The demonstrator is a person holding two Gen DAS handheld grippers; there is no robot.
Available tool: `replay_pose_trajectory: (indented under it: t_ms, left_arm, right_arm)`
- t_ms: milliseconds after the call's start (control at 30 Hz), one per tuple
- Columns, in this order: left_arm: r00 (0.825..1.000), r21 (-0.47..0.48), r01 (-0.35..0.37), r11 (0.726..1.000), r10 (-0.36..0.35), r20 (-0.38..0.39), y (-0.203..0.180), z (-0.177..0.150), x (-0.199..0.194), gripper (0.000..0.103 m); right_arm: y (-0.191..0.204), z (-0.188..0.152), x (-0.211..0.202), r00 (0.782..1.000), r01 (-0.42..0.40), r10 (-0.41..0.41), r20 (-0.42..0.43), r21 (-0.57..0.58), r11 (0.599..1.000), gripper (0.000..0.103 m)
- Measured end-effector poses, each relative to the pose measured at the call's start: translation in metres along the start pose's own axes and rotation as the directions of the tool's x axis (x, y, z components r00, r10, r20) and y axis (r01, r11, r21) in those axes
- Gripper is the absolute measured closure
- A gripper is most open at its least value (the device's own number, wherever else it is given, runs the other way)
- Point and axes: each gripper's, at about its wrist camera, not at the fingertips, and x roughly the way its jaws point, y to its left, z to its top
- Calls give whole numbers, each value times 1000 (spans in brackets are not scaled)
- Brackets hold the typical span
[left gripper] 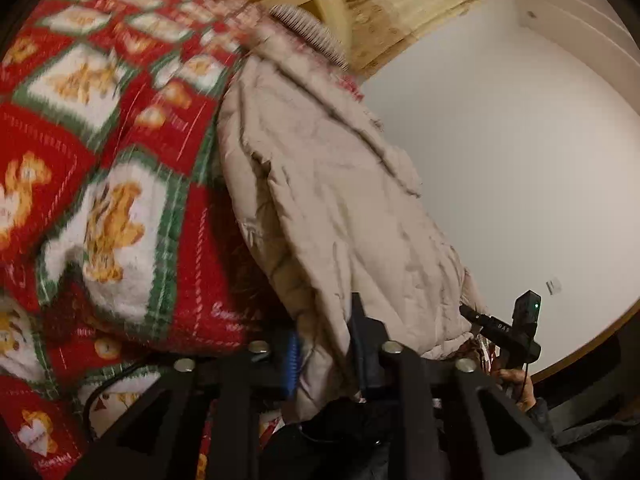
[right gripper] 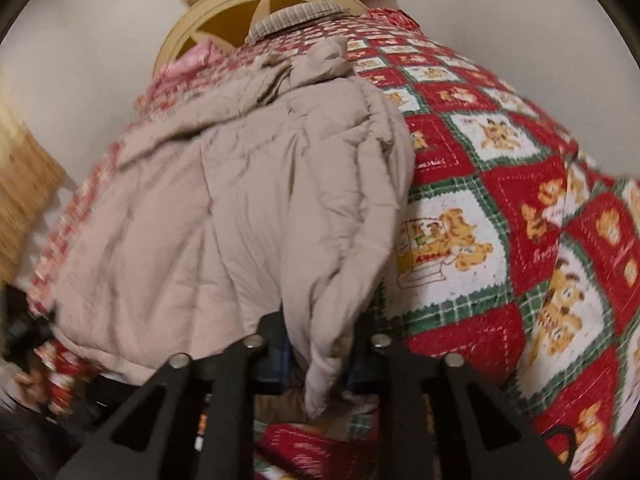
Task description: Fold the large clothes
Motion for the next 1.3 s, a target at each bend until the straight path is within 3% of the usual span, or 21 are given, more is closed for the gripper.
replay_pose_trajectory:
  t_ms: [233, 467, 633, 733, 833, 1000, 1167, 1300]
  left_arm:
    - [997, 91, 41, 995, -46, 55, -33, 12, -28, 90]
    - [977, 171, 175, 969, -193, 94, -87, 27, -67, 91]
    - [953, 156, 258, 954, -277, 119, -115, 40, -94, 91]
    - [955, 153, 245, 957, -266, 134, -129, 61, -105, 91]
    - [959, 127, 221, 967, -240, 154, -132, 92, -101, 91]
    - [961, 22, 178, 984, -179, 209, -114, 158, -70, 91]
    - [971, -82, 106, 991, -86, 225, -87, 225, -15, 91]
    - [980, -153, -16, 988, 46, 194, -56, 266, 50, 90]
  right_arm:
    - [0, 6, -37, 979, -196, 190, 68, 94, 976, 88]
    - [28, 8, -97, 945, -309, 301, 132, 49, 950, 88]
    - [38, 15, -149, 894, -410, 392, 219, 42, 911, 88]
    - [45, 27, -174, 855, -459, 436, 281, 18, 888, 89]
    - [47, 52, -178, 837, -477, 444, 320, 29, 879, 89]
    - [42, 124, -150, 828, -473, 413, 379, 77, 877, 89]
    - [42, 210, -88, 864, -383, 318, 390, 100, 918, 89]
    - [33, 253, -23, 902, -287, 219, 373, 139, 948, 89]
